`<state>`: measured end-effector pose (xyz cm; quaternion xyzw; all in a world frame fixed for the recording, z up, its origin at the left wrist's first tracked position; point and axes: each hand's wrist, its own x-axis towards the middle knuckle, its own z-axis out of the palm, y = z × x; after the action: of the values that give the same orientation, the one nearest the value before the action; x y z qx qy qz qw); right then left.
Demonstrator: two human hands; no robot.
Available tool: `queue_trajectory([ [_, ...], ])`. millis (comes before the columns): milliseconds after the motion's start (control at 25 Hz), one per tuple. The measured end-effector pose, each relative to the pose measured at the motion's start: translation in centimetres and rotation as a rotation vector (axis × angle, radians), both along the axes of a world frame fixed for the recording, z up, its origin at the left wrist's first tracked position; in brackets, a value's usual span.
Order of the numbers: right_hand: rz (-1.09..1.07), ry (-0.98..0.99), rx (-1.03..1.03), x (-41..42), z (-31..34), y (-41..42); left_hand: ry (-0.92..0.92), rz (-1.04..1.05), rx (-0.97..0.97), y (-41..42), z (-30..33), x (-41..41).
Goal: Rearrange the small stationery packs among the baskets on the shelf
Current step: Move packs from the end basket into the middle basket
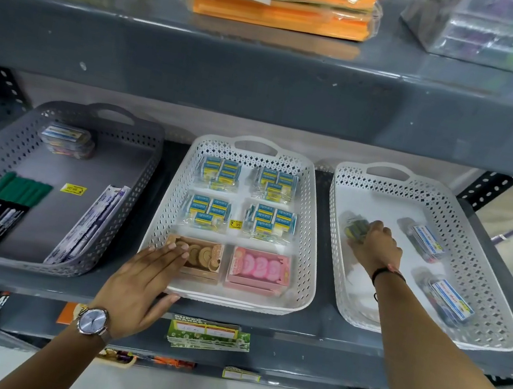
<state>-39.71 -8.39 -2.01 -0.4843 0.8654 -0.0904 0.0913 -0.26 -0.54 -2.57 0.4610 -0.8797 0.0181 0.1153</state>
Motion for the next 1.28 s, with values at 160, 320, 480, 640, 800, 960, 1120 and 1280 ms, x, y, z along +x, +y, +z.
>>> queue_trajectory([
  [160,-0.068,-0.24,-0.319,2.1,2.4,0.3,0.005,0.001,0.018,0.1,0.2,0.0],
  [320,0.361,-0.152,-0.603,7.6,5.3,0.3,0.009,0.003,0.023,0.2,0.4,-0.1],
  [480,0.758,-0.207,-0.302,14.5,5.5,-1.1,0.006,0.004,0.014,0.2,0.6,-0.1],
  [640,0.831,-0.146,-0.124,18.4,4.1,-2.4,-0.007,0.006,0.014,0.3,0.7,-0.1],
  [800,0.812,-0.161,-0.072,20.1,3.2,-3.3,-0.003,0.004,0.005,0.3,0.5,0.0],
  [960,0.811,-0.134,-0.012,21.3,2.2,-3.5,-0.013,-0.003,0.022,0.2,0.5,0.0],
  [1120,0.822,-0.109,0.044,21.8,1.8,-3.8,-0.023,-0.005,0.037,0.3,0.7,0.2],
  [1280,0.848,-0.135,0.005,20.2,3.1,-3.6,-0.063,-0.002,0.051,0.5,1.6,0.1],
])
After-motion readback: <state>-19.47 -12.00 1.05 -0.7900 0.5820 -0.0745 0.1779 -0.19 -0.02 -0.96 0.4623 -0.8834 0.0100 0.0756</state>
